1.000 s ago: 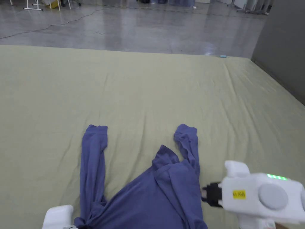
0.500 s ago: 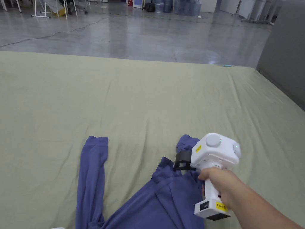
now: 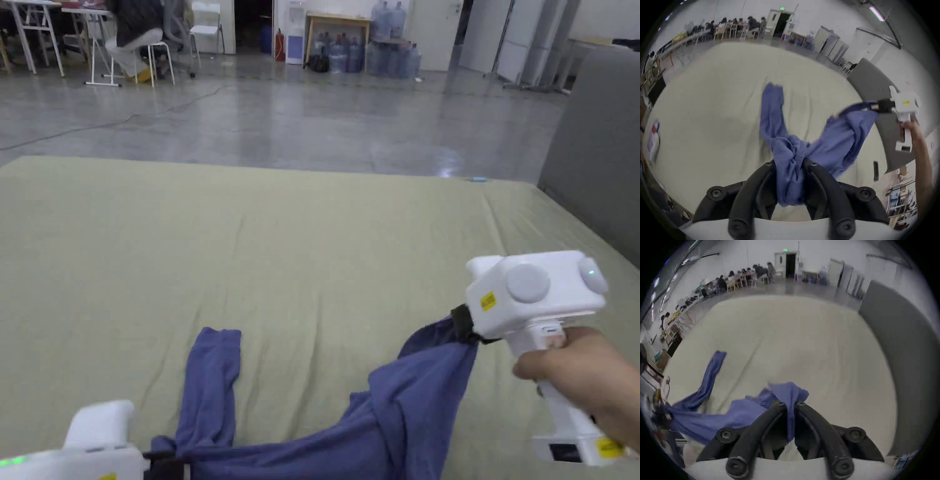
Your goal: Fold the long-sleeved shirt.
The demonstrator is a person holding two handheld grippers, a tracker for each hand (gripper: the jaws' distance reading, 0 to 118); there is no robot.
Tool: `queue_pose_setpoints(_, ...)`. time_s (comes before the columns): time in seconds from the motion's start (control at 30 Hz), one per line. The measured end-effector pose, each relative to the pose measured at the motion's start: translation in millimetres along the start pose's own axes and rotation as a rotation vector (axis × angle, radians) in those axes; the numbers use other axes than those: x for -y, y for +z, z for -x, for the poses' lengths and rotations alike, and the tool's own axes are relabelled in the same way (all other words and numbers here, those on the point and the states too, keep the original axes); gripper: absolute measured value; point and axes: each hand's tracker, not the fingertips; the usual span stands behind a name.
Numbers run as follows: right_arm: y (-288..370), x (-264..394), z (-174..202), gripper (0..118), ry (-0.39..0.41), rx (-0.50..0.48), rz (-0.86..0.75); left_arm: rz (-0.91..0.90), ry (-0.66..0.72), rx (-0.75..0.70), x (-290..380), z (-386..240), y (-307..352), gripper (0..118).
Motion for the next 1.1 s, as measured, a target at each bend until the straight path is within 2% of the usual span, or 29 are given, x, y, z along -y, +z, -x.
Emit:
queue_pose_setpoints(0.1,60,-30,-21,2,-0.01,0.045,-0.075,-0.091,0.017,0.043,-63,-22,35,20)
queue_pose_setpoints(0.23,129,-76,-45,2,-0.042,0.138,-0.183,-0.199,-0.018,0.013,-158,-53,71,20)
queue_pose_setpoints(0.33,169,-117,-60,2,-0.114,0.142,-0.229,-0.195,0.099,0.125,-227,-68,87,20)
queue_pose_setpoints(0.4,188,-143,-69,2,-0.15,0.149,-0.258,-0.214,0.148,0.145,-266,-79,95,20)
queue_pose_setpoints(0.57,215,-206,-89,2,-0.26,0.197,-0.286,-0.295,0.132,0.07,-347,-119,116,20)
queue_pose_setpoints(0.63,217,-225,-94,2,-0.276,0.209,-0.287,-0.303,0.144,0.085,-373,-130,121,20)
queue_pose_setpoints(0.87,222,-252,-103,2,-0.351,0.196,-0.337,-0.372,0.227,0.132,-419,-136,119,20)
queue_pose_setpoints(0.93,212,-245,-114,2,-0.4,0.176,-0.342,-0.376,0.246,0.154,-417,-130,112,20)
queue_pose_setpoints(1.1,160,-211,-136,2,-0.443,0.165,-0.274,-0.264,0.259,0.11,-400,-98,64,20)
